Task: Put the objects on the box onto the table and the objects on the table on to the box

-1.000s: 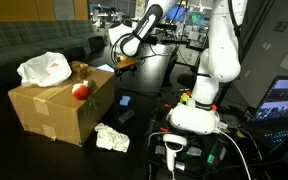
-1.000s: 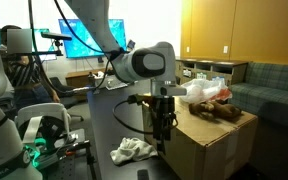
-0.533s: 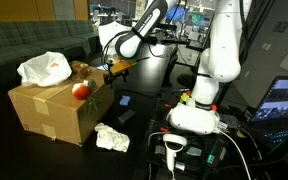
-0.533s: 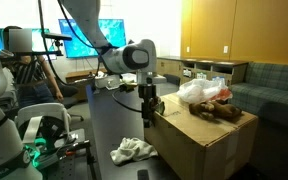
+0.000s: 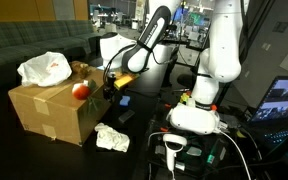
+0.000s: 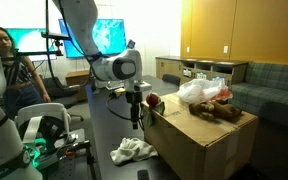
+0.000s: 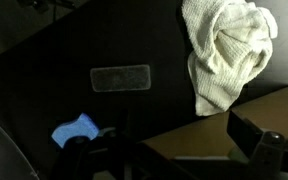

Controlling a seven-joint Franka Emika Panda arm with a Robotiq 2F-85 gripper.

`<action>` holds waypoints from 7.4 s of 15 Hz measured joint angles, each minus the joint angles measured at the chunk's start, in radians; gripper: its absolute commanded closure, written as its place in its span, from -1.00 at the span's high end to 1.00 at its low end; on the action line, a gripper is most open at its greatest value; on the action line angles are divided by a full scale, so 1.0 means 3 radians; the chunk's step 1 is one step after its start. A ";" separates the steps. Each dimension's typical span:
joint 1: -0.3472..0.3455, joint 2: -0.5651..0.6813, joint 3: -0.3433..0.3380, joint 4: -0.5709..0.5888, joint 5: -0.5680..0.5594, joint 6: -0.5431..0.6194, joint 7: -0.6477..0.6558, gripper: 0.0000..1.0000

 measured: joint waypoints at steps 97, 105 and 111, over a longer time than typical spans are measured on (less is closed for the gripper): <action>-0.0323 -0.0886 0.0135 0.1073 -0.0692 -0.0971 -0.2435 -0.91; -0.0146 -0.0394 0.0322 0.1740 -0.1407 -0.0950 -0.2563 -0.91; -0.0006 -0.0068 0.0420 0.1954 -0.1366 -0.0859 -0.3451 -0.91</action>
